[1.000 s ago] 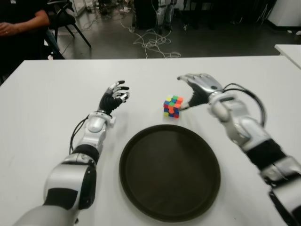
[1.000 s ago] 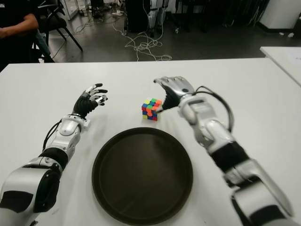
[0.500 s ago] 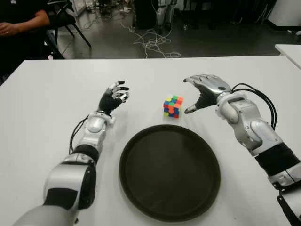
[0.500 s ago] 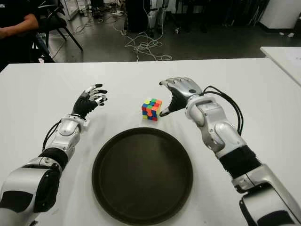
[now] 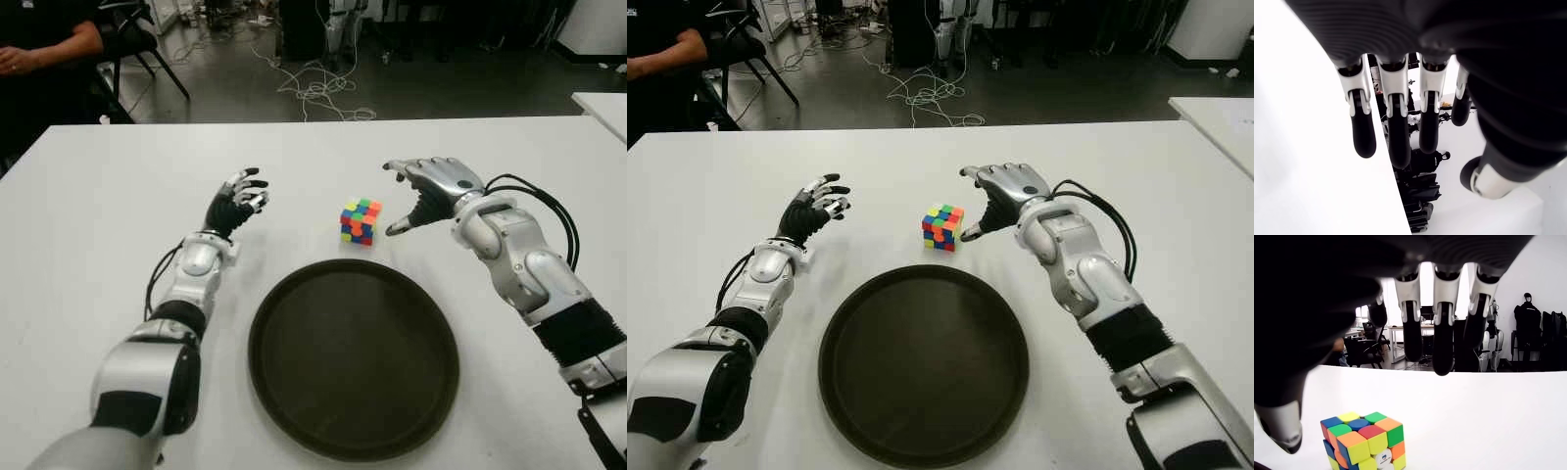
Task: Pick up the Rubik's Cube and put it in the plate
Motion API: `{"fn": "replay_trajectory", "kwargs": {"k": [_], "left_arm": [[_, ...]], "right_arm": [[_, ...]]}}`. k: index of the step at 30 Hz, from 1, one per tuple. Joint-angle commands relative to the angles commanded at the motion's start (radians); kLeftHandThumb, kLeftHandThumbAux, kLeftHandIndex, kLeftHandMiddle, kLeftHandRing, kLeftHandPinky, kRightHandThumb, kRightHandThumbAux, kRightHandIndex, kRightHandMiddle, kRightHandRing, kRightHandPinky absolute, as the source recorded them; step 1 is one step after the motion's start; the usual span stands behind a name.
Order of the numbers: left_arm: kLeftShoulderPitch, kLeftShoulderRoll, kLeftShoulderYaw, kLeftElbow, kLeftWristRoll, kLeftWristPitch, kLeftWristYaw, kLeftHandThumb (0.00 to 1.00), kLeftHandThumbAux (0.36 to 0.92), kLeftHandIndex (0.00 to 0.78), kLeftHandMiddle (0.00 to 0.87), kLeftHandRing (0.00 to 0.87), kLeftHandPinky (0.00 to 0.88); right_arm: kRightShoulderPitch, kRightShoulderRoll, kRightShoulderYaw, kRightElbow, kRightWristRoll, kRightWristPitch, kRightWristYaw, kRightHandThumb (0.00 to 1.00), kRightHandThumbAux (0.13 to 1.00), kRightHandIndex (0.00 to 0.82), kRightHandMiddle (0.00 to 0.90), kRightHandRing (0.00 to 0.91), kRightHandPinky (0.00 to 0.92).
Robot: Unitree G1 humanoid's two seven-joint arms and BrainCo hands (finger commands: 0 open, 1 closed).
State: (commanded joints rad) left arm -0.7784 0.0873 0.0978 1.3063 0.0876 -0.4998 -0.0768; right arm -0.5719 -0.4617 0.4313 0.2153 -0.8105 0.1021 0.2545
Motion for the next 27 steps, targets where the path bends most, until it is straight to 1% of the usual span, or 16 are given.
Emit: {"fn": "replay_trajectory", "kwargs": {"k": [5,7,11,12,15,17,19,21,23,27], "left_arm": [[-0.001,0.001,-0.004,0.000,0.006,0.003,0.009,0.354,0.707,0.165,0.280,0.327,0.356],[-0.001,0.002,-0.005,0.000,0.006,0.002,0.010,0.352,0.706,0.165,0.281,0.329,0.358],[0.000,0.002,-0.003,0.000,0.004,-0.002,0.006,0.343,0.697,0.165,0.282,0.330,0.358],[0.000,0.002,-0.003,0.000,0.004,-0.003,0.005,0.340,0.695,0.165,0.282,0.330,0.357],[0.000,0.003,-0.003,0.000,0.004,-0.004,0.004,0.339,0.687,0.166,0.283,0.331,0.354],[0.000,0.003,-0.004,0.000,0.005,-0.006,0.003,0.333,0.683,0.164,0.283,0.331,0.351],[0.000,0.003,-0.005,0.000,0.006,-0.006,0.002,0.326,0.682,0.160,0.281,0.330,0.350],[0.000,0.004,-0.006,0.000,0.006,-0.005,0.002,0.321,0.682,0.159,0.278,0.329,0.349],[0.000,0.004,-0.006,0.001,0.006,-0.003,0.001,0.317,0.682,0.158,0.276,0.327,0.347],[-0.002,0.004,-0.005,0.002,0.005,0.002,-0.002,0.329,0.684,0.160,0.274,0.325,0.355]], "right_arm": [[0.001,0.016,-0.002,0.004,-0.007,0.009,-0.019,0.000,0.602,0.046,0.191,0.206,0.160],[0.002,0.022,-0.003,0.007,-0.007,0.010,-0.030,0.000,0.600,0.046,0.183,0.195,0.150],[0.007,0.061,-0.011,0.032,-0.008,0.022,-0.098,0.000,0.603,0.046,0.155,0.160,0.117],[0.002,0.081,-0.010,0.057,-0.008,0.026,-0.127,0.000,0.605,0.047,0.148,0.151,0.108],[-0.010,0.119,-0.005,0.116,-0.007,0.030,-0.191,0.000,0.616,0.048,0.126,0.128,0.094],[-0.009,0.139,-0.009,0.137,-0.001,0.023,-0.236,0.000,0.630,0.050,0.113,0.113,0.082],[-0.018,0.173,-0.005,0.194,0.003,0.007,-0.300,0.000,0.649,0.053,0.107,0.104,0.075],[-0.039,0.207,0.002,0.279,0.007,-0.019,-0.366,0.000,0.666,0.057,0.103,0.101,0.074],[-0.052,0.221,0.003,0.330,0.013,-0.044,-0.406,0.000,0.683,0.060,0.102,0.101,0.080],[-0.065,0.235,-0.002,0.386,0.024,-0.102,-0.469,0.000,0.717,0.072,0.107,0.112,0.101]]}}
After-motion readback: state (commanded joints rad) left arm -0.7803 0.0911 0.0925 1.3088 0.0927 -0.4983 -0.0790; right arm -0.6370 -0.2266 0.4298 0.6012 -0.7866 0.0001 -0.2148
